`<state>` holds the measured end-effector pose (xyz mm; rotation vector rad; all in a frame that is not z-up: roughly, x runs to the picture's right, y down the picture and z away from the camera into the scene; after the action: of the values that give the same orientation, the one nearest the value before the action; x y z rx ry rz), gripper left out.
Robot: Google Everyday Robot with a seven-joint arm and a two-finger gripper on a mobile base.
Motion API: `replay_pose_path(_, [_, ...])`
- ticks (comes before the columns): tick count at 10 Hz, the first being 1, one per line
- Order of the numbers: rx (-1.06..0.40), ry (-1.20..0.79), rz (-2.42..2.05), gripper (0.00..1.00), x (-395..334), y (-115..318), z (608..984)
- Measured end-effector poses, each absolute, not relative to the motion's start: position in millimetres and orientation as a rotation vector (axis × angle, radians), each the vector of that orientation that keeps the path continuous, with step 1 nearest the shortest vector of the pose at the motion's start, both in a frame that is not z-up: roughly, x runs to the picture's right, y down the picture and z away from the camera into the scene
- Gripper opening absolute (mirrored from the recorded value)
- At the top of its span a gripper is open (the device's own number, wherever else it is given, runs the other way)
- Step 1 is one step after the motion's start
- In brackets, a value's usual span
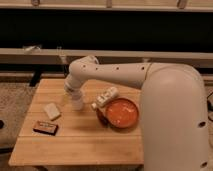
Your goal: Place the eraser in the ceramic cup
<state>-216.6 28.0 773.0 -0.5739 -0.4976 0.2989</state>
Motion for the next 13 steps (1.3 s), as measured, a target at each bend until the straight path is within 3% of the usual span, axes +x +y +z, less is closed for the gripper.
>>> replay_pose_path(9, [-0.580,-0.489,0.284,0.80,-216.6,27.3,773.0])
replay_pose_path(13, [-0.591,-0.462,0.138,0.80,-269.8,53.2,746.1])
